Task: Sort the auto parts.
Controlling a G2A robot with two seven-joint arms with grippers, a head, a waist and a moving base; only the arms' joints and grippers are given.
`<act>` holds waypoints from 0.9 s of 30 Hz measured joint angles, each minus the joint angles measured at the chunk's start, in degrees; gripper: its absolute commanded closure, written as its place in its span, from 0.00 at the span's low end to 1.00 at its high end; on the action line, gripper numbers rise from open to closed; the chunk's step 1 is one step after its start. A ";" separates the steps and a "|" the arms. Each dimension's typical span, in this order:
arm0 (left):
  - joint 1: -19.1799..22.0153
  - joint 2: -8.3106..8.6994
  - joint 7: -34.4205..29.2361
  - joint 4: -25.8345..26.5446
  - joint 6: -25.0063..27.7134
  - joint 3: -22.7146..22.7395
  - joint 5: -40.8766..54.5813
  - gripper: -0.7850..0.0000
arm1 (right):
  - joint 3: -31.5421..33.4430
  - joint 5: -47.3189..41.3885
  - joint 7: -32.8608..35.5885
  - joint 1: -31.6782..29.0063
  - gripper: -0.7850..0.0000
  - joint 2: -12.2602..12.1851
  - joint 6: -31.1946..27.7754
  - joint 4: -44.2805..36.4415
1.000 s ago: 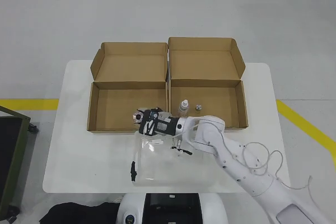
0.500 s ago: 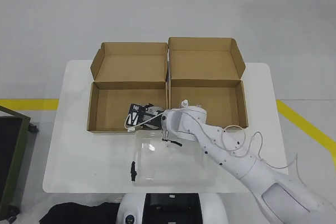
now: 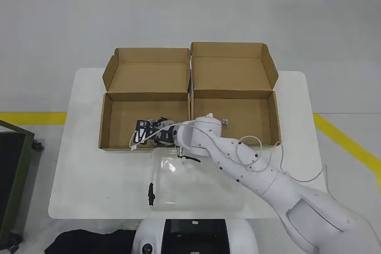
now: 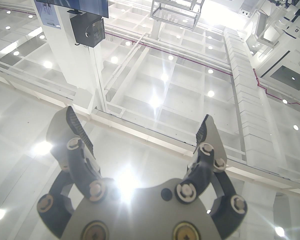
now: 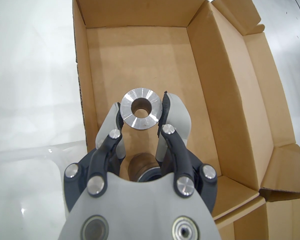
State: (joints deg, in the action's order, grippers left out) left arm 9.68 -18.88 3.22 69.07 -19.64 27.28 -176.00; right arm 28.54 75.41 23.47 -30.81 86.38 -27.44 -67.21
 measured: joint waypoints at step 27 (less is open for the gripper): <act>0.00 0.00 0.00 0.00 0.00 0.00 0.00 0.00 | 0.98 3.53 1.39 0.55 0.54 3.07 -2.98 3.78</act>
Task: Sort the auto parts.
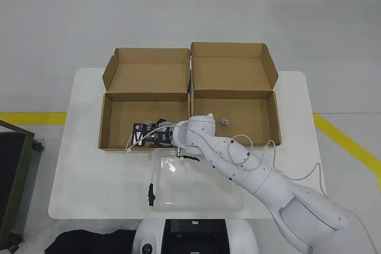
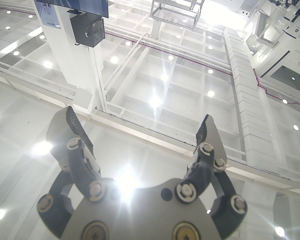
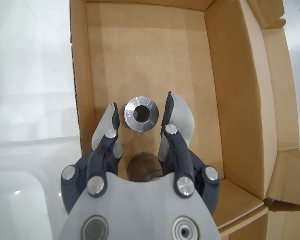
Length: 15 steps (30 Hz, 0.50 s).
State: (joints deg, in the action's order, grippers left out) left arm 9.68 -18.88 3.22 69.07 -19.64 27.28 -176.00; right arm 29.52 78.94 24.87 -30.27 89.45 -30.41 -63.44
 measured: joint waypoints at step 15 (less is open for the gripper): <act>0.00 0.00 0.00 0.00 0.00 0.00 0.00 0.00 | 12.40 1.10 -1.57 -10.45 0.00 -4.71 -1.22 -20.61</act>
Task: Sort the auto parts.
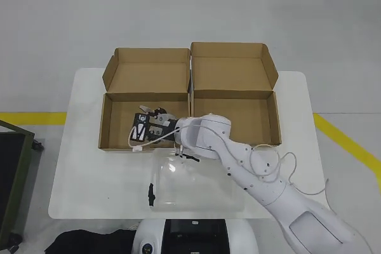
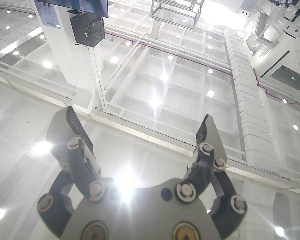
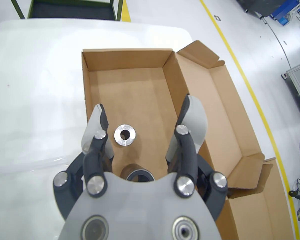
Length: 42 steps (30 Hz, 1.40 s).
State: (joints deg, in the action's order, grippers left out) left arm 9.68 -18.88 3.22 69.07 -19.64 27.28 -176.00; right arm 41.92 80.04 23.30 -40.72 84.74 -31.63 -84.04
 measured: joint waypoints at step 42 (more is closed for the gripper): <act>0.00 0.00 0.00 0.00 0.00 0.00 0.00 0.00 | 50.28 0.27 -30.99 -51.39 0.00 -10.81 2.28 -26.38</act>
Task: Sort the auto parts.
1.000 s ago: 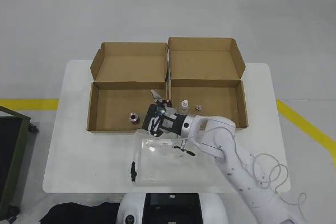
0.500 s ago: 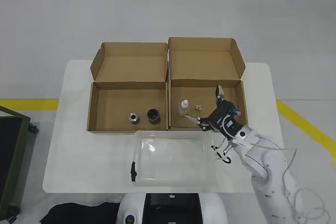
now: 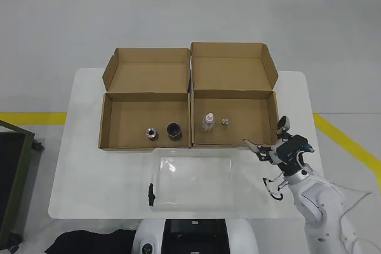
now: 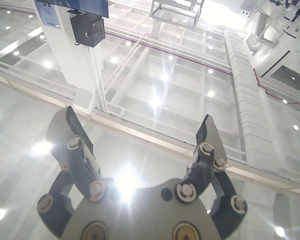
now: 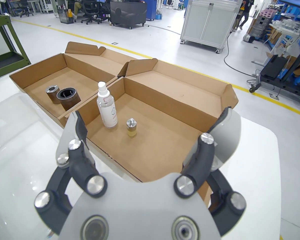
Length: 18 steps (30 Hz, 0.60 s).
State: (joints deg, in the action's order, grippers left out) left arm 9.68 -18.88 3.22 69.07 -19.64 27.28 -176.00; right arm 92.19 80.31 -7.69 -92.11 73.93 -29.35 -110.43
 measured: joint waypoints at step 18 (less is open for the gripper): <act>0.00 0.00 0.00 0.00 0.00 0.00 0.00 0.00 | 2.38 -0.18 -2.42 -4.15 0.00 -0.68 -1.01 -2.54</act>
State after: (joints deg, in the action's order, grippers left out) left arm 9.68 -18.88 3.22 69.07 -19.64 27.28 -176.00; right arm 94.57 80.13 -10.12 -96.26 73.25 -30.37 -112.97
